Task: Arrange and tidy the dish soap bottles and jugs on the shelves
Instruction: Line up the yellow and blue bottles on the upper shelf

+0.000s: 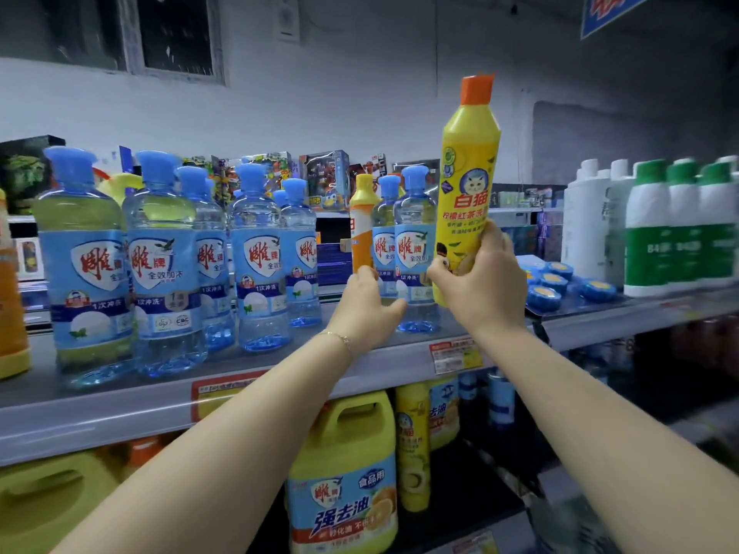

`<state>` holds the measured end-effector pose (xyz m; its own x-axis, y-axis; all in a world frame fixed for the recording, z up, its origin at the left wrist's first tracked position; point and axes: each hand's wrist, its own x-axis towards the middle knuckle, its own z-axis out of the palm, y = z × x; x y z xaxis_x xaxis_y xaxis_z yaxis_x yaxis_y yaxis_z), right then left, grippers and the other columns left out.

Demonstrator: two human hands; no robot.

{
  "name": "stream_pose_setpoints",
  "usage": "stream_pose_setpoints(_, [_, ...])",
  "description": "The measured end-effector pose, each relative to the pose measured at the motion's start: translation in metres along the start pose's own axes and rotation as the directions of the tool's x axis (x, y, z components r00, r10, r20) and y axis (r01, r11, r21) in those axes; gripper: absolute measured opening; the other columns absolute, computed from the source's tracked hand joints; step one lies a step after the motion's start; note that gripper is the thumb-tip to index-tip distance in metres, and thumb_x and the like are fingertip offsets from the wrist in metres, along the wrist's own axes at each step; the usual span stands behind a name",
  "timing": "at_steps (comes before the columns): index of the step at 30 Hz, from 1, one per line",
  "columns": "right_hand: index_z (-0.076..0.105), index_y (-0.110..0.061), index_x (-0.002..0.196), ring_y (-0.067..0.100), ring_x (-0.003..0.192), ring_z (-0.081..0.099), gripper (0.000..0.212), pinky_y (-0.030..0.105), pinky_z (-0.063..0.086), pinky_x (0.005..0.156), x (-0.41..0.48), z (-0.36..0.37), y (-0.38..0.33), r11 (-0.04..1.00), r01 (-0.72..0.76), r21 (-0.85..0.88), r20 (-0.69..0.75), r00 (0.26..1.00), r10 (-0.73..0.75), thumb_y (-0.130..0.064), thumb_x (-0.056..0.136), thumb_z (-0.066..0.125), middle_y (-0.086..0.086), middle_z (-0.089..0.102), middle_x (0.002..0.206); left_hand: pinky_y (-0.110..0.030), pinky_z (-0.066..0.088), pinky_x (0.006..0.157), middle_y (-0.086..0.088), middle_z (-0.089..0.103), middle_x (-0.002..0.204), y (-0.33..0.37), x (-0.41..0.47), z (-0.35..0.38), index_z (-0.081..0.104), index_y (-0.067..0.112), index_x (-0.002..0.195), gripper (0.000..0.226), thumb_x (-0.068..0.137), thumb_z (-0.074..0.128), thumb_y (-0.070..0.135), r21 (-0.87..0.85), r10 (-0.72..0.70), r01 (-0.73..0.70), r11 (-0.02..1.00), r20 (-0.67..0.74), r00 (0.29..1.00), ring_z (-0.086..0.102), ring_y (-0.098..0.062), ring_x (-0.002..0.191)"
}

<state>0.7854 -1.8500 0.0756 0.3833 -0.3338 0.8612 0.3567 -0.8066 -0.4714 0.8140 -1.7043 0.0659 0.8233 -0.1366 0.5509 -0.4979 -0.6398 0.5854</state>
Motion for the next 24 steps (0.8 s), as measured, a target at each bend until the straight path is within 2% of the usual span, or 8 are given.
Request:
stream_pose_setpoints(3, [0.049, -0.01, 0.111, 0.018, 0.07, 0.046, 0.043, 0.026, 0.032, 0.059, 0.008, 0.003, 0.02, 0.995, -0.089, -0.042, 0.027, 0.996, 0.09, -0.035, 0.081, 0.067, 0.001, 0.047, 0.097, -0.028, 0.04, 0.079, -0.006, 0.048, 0.12, 0.003, 0.006, 0.005, 0.04, 0.011, 0.12, 0.045, 0.088, 0.064, 0.03, 0.013, -0.02, 0.02, 1.0, 0.008, 1.0, 0.047, -0.016, 0.097])
stream_pose_setpoints(5, [0.049, -0.008, 0.108, 0.02, 0.074, 0.048, 0.042, 0.027, 0.032, 0.062, 0.013, 0.009, 0.031, 0.991, -0.127, -0.051, 0.077, 0.988, 0.131, -0.035, 0.082, 0.068, 0.005, 0.05, 0.098, -0.031, 0.043, 0.087, -0.008, 0.046, 0.125, 0.0, 0.007, 0.008, 0.038, 0.009, 0.123, 0.049, 0.088, 0.064, 0.033, 0.077, -0.013, 0.011, 0.997, 0.028, 1.0, 0.048, -0.019, 0.103])
stream_pose_setpoints(7, [0.049, -0.007, 0.108, 0.021, 0.079, 0.048, 0.042, 0.027, 0.033, 0.065, 0.018, 0.017, 0.039, 0.99, -0.124, -0.07, 0.134, 0.982, 0.133, -0.035, 0.083, 0.069, 0.008, 0.053, 0.102, -0.042, 0.045, 0.096, -0.009, 0.042, 0.128, -0.004, 0.006, 0.013, 0.035, 0.01, 0.127, 0.056, 0.088, 0.061, 0.041, 0.209, -0.002, -0.012, 0.978, 0.065, 0.998, 0.048, -0.024, 0.112])
stream_pose_setpoints(10, [0.049, -0.006, 0.113, 0.026, 0.091, 0.054, 0.046, 0.027, 0.035, 0.071, 0.026, 0.029, 0.044, 0.99, -0.113, -0.079, 0.226, 0.966, 0.128, -0.035, 0.083, 0.07, 0.012, 0.055, 0.112, -0.045, 0.046, 0.097, -0.008, 0.042, 0.129, -0.008, 0.006, 0.016, 0.034, 0.011, 0.128, 0.057, 0.089, 0.058, 0.045, 0.284, 0.02, -0.045, 0.958, 0.092, 0.996, 0.048, -0.025, 0.114])
stream_pose_setpoints(14, [0.044, -0.01, 0.123, 0.033, 0.109, 0.054, 0.055, 0.037, 0.042, 0.084, 0.026, 0.044, 0.053, 0.978, -0.138, -0.16, 0.37, 0.91, 0.189, -0.04, 0.084, 0.067, 0.012, 0.05, 0.122, -0.037, 0.048, 0.092, -0.008, 0.042, 0.131, -0.011, 0.009, 0.016, 0.033, 0.012, 0.131, 0.061, 0.088, 0.061, 0.044, 0.2, -0.027, 0.001, 0.98, 0.13, 0.991, 0.049, -0.023, 0.113])
stream_pose_setpoints(20, [0.037, -0.01, 0.131, 0.036, 0.113, 0.052, 0.059, 0.041, 0.042, 0.089, 0.025, 0.045, 0.054, 0.974, -0.111, -0.195, 0.418, 0.889, 0.185, -0.04, 0.087, 0.062, 0.013, 0.044, 0.129, -0.039, 0.048, 0.097, -0.008, 0.045, 0.135, -0.018, 0.016, 0.018, 0.028, 0.007, 0.142, 0.082, 0.082, 0.067, 0.046, 0.126, -0.07, 0.052, 0.991, 0.141, 0.988, 0.049, -0.024, 0.12])
stream_pose_setpoints(23, [0.038, -0.011, 0.131, 0.032, 0.11, 0.052, 0.059, 0.041, 0.043, 0.088, 0.024, 0.044, 0.056, 0.975, -0.179, -0.133, 0.445, 0.868, 0.22, -0.035, 0.083, 0.064, 0.011, 0.045, 0.125, -0.039, 0.048, 0.095, -0.009, 0.047, 0.132, -0.017, 0.016, 0.018, 0.033, 0.006, 0.138, 0.074, 0.085, 0.062, 0.048, 0.125, -0.1, 0.082, 0.989, 0.141, 0.985, 0.051, -0.025, 0.116])
stream_pose_setpoints(24, [0.041, -0.01, 0.128, 0.028, 0.106, 0.052, 0.056, 0.038, 0.044, 0.085, 0.021, 0.043, 0.055, 0.977, -0.199, -0.078, 0.409, 0.887, 0.214, -0.033, 0.082, 0.064, 0.01, 0.046, 0.121, -0.039, 0.048, 0.093, -0.01, 0.048, 0.13, -0.016, 0.017, 0.018, 0.036, 0.006, 0.135, 0.067, 0.088, 0.059, 0.048, 0.123, -0.11, 0.094, 0.988, 0.133, 0.985, 0.051, -0.025, 0.114])
